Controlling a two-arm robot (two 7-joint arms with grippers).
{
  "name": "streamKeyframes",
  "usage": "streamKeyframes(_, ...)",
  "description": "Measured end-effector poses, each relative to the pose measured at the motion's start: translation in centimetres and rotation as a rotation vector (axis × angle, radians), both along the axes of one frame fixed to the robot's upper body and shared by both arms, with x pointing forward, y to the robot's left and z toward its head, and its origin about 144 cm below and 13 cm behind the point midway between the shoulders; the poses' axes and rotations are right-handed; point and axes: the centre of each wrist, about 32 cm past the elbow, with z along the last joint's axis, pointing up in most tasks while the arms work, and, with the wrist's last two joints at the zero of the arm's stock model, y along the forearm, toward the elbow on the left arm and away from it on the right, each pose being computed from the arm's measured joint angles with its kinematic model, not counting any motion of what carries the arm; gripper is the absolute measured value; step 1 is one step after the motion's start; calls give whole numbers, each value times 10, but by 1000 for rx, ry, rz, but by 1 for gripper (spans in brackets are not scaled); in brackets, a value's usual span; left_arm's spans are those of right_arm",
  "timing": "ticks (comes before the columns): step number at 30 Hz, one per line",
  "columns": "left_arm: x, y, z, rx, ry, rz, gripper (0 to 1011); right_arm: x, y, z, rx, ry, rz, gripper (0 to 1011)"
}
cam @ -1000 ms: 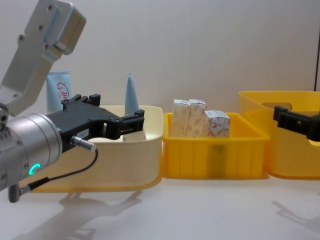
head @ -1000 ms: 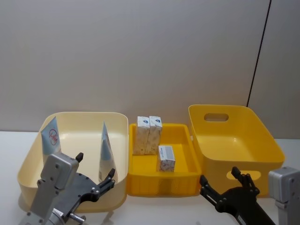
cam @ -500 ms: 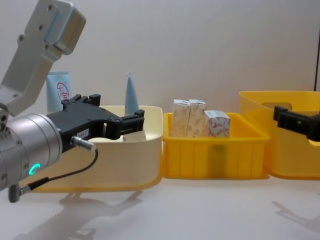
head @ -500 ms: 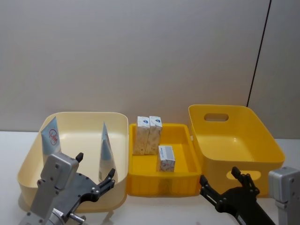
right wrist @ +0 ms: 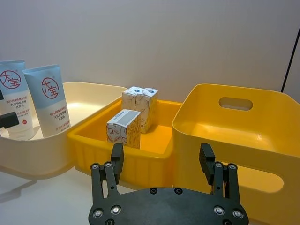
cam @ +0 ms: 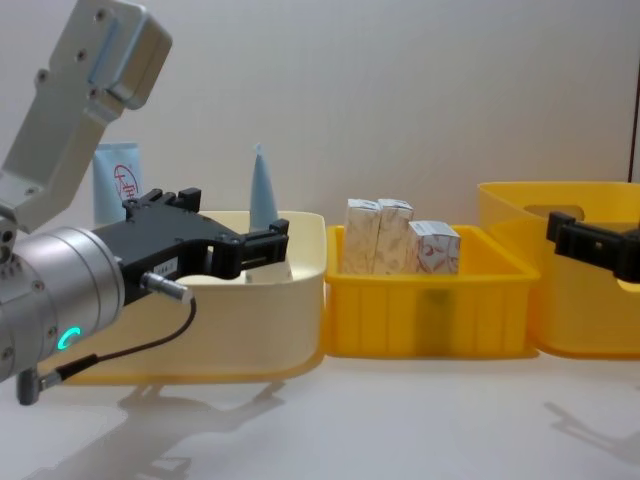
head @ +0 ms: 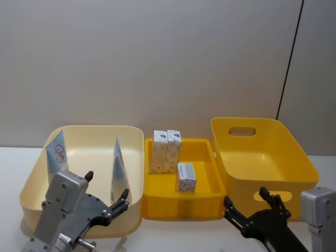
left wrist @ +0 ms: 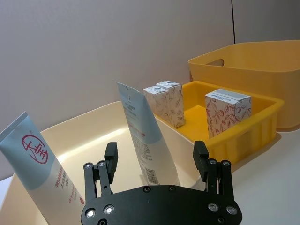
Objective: Bimanual collaborative sorting of washing and personal care products
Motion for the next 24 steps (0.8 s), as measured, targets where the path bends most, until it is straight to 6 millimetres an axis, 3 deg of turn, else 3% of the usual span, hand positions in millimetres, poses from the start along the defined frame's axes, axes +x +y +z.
streamKeyframes(24,0,0,0,0,0,0,1003,0,0,0,0,0,0,1001)
